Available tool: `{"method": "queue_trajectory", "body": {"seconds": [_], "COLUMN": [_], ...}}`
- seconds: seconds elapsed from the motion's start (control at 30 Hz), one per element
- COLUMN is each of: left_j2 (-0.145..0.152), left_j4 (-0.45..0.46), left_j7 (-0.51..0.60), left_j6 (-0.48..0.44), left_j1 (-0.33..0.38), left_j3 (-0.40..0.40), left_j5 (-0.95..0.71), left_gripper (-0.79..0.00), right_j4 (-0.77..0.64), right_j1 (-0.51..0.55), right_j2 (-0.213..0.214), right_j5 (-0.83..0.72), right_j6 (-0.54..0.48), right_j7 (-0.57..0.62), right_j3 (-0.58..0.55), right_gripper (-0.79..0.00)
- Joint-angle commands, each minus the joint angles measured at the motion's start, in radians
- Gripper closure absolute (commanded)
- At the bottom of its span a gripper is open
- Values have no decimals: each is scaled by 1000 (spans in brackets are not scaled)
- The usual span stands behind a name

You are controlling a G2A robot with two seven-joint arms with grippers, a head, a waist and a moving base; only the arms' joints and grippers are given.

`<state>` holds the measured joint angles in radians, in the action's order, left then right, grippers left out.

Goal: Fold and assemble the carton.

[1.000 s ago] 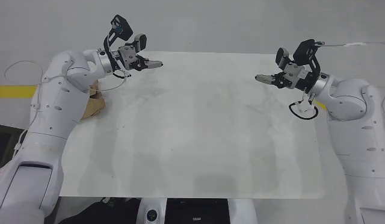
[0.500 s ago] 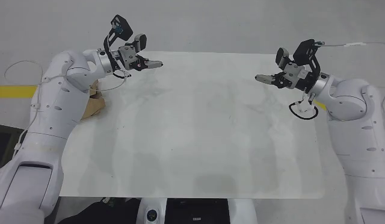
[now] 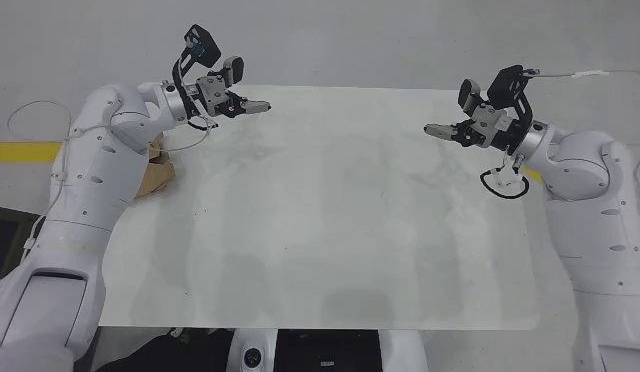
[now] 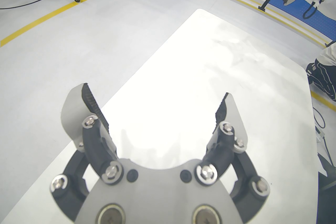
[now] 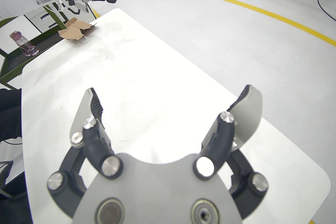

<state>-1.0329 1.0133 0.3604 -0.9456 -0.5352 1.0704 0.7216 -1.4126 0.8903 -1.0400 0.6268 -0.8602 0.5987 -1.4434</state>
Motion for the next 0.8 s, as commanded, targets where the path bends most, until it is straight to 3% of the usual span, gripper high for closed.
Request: {"method": "queue_trajectory", "body": {"seconds": [0.0,0.2,0.47,0.6,0.77], "left_j2": [0,17,71,98,135], "left_j4": [-16,-61,-101,-100,-85], "left_j7": [15,257,622,681,656], "left_j6": [42,180,411,464,501], "left_j1": [-9,10,8,-19,-83], "left_j3": [9,73,228,310,414], "left_j5": [-59,-331,-630,-702,-692], "left_gripper": [-785,-785,-785,-785,-785], "right_j4": [0,0,0,0,0], "right_j1": [0,0,0,0,0], "right_j2": [0,0,0,0,0], "right_j5": [0,0,0,0,0], "right_j6": [0,0,0,0,0], "right_j7": [0,0,0,0,0], "right_j3": [0,0,0,0,0], "right_gripper": [-785,-785,-785,-785,-785]}}
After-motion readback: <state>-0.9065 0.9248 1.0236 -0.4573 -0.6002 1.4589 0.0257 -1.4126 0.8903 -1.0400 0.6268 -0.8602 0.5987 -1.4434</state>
